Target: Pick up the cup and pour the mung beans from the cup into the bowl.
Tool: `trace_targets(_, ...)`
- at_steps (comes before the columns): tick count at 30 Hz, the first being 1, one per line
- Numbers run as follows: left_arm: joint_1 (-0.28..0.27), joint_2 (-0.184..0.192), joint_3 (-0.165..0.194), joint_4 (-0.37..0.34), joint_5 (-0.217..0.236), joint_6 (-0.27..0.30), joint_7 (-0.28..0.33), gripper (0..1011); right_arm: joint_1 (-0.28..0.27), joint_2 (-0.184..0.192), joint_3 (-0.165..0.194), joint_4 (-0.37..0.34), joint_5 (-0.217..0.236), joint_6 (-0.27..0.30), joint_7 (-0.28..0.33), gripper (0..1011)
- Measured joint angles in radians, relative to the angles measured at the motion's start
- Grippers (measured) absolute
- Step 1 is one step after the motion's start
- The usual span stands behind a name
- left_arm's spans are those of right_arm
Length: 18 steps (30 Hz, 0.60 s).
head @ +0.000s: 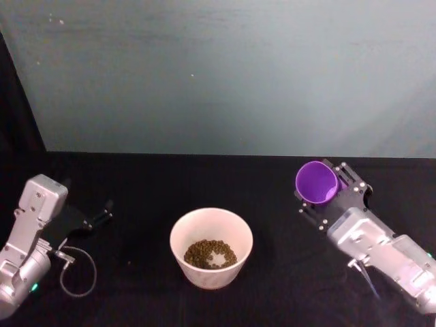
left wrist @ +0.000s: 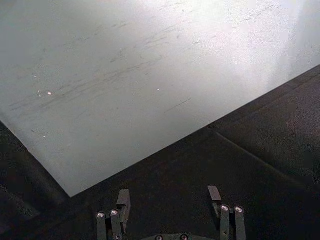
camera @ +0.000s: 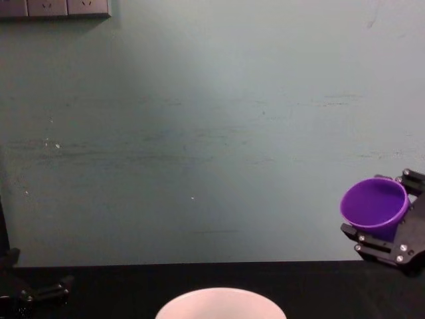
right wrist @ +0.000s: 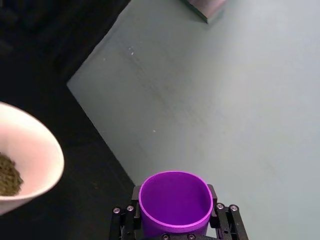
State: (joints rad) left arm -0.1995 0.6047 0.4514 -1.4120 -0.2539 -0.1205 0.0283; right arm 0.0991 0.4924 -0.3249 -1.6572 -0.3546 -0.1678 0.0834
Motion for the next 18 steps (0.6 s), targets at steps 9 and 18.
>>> trace_targets(9,0.000,0.000,0.000,0.000,0.000,0.000,0.000,1000,-0.008,-0.058,0.042,0.066,0.162,-0.054,0.073,739)
trace_targets(18,0.000,0.000,0.000,0.000,0.000,0.000,0.000,1000,-0.017,-0.110,0.083,0.122,0.278,-0.087,0.128,739)
